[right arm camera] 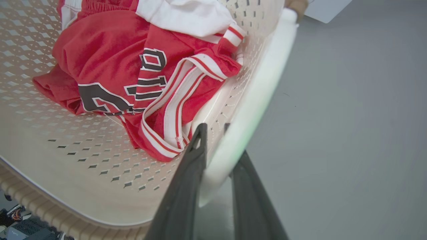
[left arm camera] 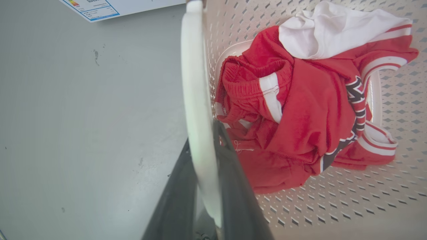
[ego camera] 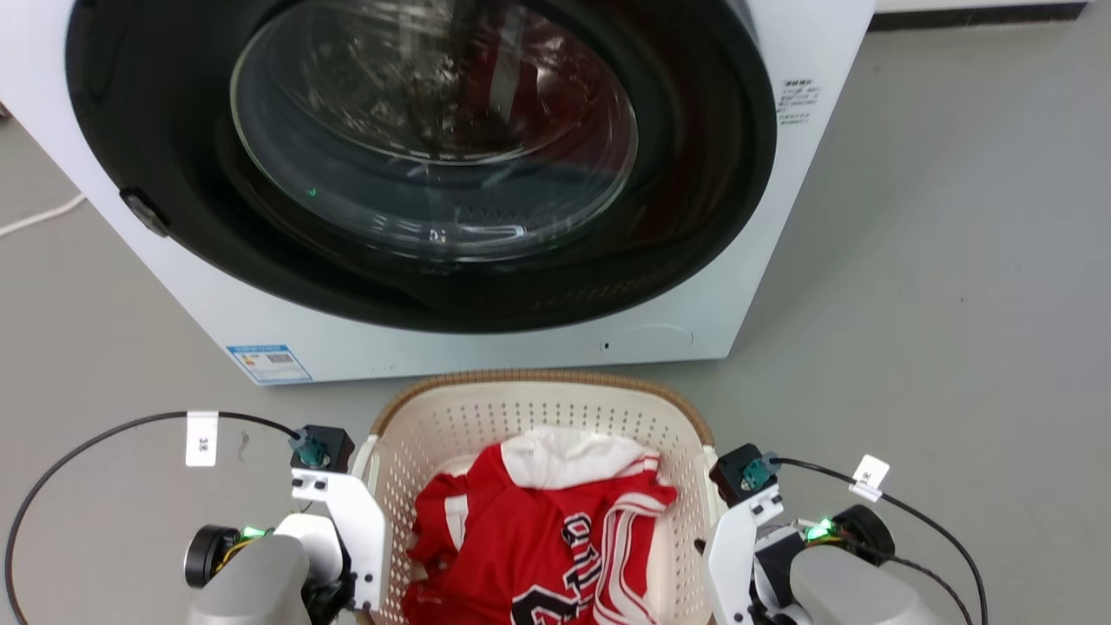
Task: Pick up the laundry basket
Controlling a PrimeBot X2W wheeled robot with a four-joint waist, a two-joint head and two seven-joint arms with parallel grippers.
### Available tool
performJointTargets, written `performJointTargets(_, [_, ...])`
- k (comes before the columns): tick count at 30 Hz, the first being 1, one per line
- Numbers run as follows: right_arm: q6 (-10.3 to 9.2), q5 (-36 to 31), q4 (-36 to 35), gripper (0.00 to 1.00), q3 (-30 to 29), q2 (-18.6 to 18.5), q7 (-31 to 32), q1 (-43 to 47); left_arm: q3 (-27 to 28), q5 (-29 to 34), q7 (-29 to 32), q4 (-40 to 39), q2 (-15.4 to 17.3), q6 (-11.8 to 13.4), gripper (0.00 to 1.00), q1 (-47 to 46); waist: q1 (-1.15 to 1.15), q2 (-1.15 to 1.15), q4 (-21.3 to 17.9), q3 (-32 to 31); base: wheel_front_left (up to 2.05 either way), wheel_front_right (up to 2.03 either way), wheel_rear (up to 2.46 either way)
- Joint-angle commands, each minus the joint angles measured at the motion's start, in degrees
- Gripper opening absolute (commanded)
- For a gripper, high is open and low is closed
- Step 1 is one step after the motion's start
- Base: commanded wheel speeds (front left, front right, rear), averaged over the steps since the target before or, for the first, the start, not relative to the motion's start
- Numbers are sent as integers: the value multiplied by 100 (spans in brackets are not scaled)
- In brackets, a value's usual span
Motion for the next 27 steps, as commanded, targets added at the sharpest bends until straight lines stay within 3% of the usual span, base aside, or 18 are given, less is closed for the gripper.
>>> performJointTargets(1, [0, 16, -51, 0, 78, 20, 45, 105, -65, -58, 47, -71, -4, -9, 0, 67, 0, 0, 5, -160, 0, 0, 0])
performJointTargets(9, [-1, 432, -210, 0, 462, -120, 455, 330, -579, -552, 373, -195, 104, -9, 0, 300, 0, 0, -21, -748, 0, 0, 0])
performJointTargets(27, [-1, 854, -321, 0, 806, -361, 838, 362, -1232, -1263, 738, -220, 122, -14, 0, 403, 0, 0, -36, -1082, 0, 0, 0])
